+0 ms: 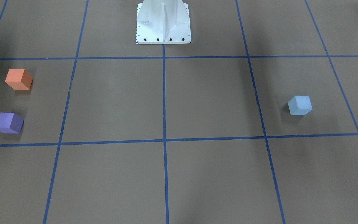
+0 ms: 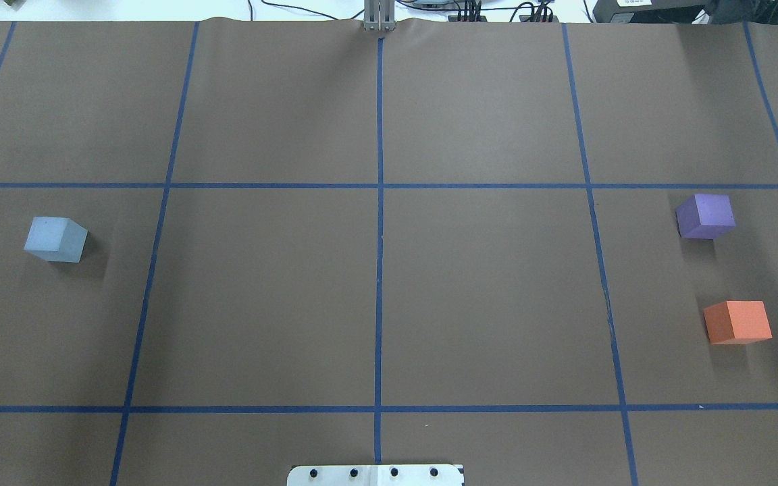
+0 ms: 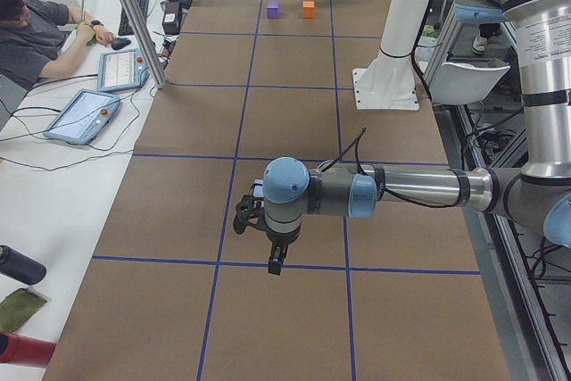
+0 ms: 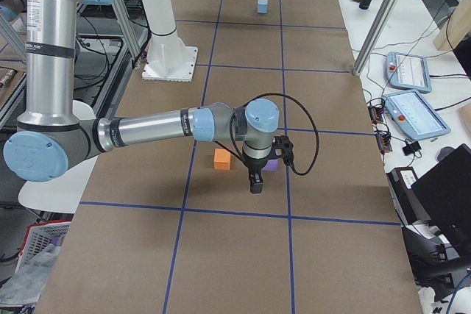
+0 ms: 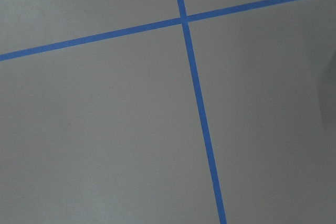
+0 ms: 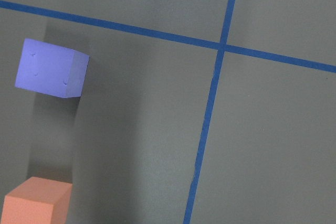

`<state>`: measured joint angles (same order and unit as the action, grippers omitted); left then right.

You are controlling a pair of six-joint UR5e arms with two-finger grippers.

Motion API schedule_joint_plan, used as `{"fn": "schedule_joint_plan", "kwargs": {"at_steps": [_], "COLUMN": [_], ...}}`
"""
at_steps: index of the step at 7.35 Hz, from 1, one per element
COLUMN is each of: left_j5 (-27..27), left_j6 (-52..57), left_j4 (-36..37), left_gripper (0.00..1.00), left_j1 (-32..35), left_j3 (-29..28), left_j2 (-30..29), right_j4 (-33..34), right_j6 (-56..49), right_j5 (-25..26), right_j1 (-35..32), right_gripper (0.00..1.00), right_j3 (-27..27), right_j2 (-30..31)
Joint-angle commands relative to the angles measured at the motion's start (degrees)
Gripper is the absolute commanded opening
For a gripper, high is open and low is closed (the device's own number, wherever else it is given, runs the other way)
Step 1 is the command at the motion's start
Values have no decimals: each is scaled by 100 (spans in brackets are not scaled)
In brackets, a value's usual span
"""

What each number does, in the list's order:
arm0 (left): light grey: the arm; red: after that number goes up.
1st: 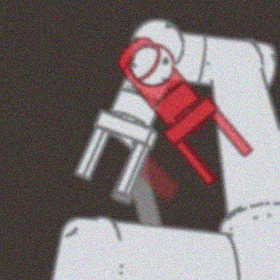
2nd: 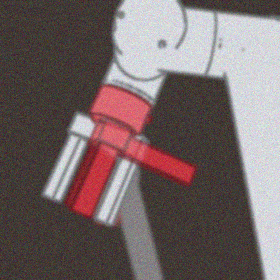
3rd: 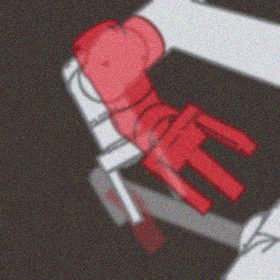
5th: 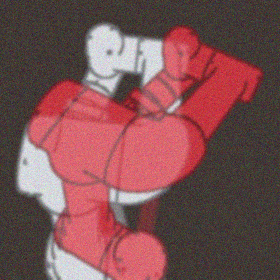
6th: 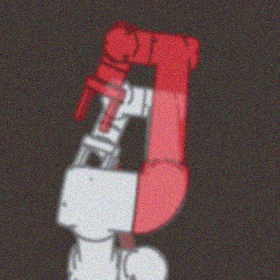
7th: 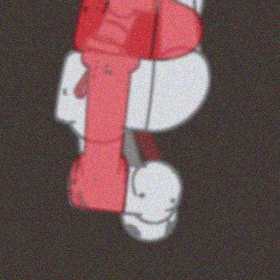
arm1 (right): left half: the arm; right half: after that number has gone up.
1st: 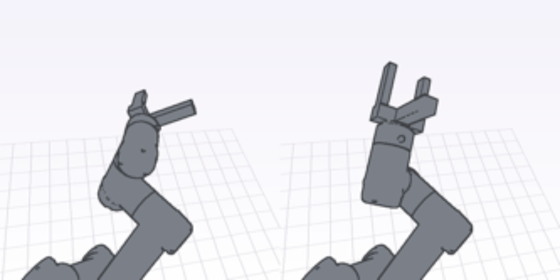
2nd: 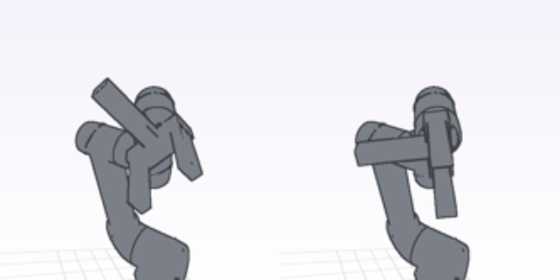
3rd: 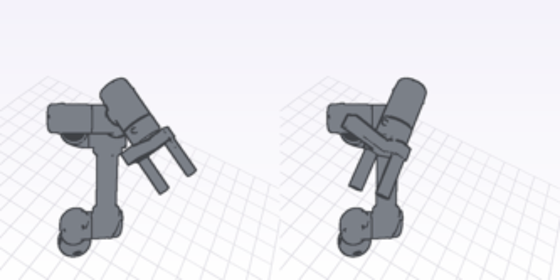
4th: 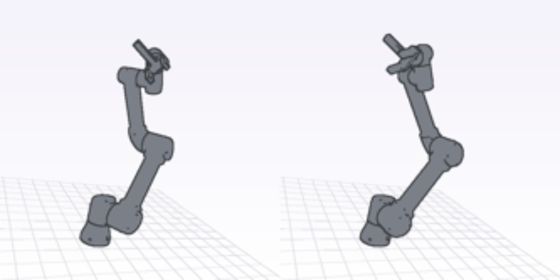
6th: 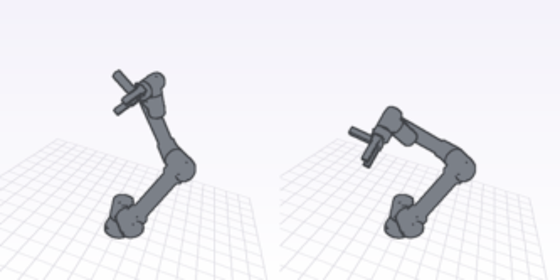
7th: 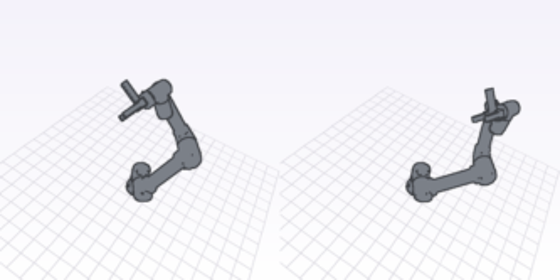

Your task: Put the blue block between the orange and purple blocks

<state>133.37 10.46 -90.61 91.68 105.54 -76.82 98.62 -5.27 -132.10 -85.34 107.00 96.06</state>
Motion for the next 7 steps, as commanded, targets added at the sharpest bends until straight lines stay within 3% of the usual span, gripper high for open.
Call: {"fn": "schedule_joint_plan", "kwargs": {"at_steps": [1, 3, 5, 7], "left_j5": [13, 22, 31, 292], "left_j6": [17, 26, -8, -636], "left_j4": [-18, -53, -561, -589], "left_gripper": [100, 100, 100, 100], "left_j1": [-1, 8, -18, -596], "left_j3": [-7, 62, 37, -418], "left_j2": [0, -9, -87, -648], "right_j4": [-1, -1, -1, -1], "right_j6": [0, 0, 0, 0], "right_j5": [0, 0, 0, 0], "right_j1": [0, 0, 18, 18], "right_gripper": [100, 100, 100, 100], "right_j3": [22, 22, 22, 22], "right_j2": [0, -9, -9, -9]}}
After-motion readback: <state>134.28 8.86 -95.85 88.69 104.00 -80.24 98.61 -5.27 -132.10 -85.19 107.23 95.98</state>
